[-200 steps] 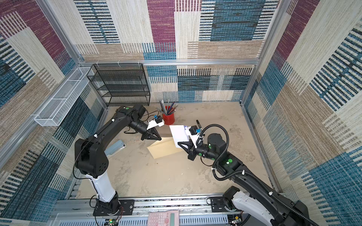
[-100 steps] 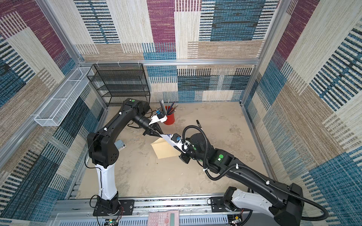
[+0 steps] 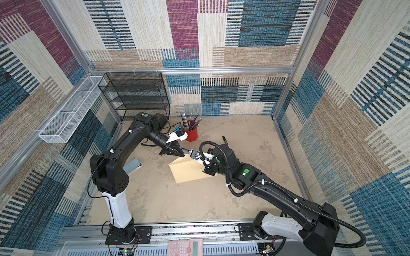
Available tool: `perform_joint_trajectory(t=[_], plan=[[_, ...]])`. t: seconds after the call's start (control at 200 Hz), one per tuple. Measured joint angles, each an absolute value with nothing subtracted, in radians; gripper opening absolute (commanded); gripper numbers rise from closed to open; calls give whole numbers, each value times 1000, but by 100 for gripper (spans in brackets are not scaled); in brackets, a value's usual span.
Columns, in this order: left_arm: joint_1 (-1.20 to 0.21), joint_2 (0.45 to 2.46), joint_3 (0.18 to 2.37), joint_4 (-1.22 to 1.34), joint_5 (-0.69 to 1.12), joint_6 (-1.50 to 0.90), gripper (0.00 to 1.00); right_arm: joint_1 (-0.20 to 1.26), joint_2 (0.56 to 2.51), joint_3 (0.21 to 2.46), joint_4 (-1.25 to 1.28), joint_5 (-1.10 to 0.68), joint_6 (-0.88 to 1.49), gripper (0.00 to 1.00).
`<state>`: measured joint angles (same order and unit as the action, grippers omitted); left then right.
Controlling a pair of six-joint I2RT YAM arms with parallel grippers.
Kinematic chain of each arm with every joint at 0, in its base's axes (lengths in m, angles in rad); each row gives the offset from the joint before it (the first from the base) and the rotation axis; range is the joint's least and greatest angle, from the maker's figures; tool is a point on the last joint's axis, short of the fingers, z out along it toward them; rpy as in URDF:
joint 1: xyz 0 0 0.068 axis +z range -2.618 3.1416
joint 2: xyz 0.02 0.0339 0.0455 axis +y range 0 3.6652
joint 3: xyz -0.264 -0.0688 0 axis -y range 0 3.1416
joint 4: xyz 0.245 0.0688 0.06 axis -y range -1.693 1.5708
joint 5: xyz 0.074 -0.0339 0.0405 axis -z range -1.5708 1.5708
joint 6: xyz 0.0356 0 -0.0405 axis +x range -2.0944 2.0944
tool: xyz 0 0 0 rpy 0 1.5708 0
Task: Fold the letter paper in half and place it into the envelope
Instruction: Place the letter paper in the envelope.
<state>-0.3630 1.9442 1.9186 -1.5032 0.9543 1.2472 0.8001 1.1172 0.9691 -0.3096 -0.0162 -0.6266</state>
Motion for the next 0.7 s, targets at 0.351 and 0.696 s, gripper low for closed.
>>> perform_joint_trajectory(t=[0.351, 0.696], plan=[[-369, 1944, 1913, -1494, 949, 1232, 0, 758, 1196, 1034, -338, -211, -825, 0], [-369, 1942, 1902, -1488, 948, 1230, 0, 757, 1166, 975, -343, -241, -907, 0]])
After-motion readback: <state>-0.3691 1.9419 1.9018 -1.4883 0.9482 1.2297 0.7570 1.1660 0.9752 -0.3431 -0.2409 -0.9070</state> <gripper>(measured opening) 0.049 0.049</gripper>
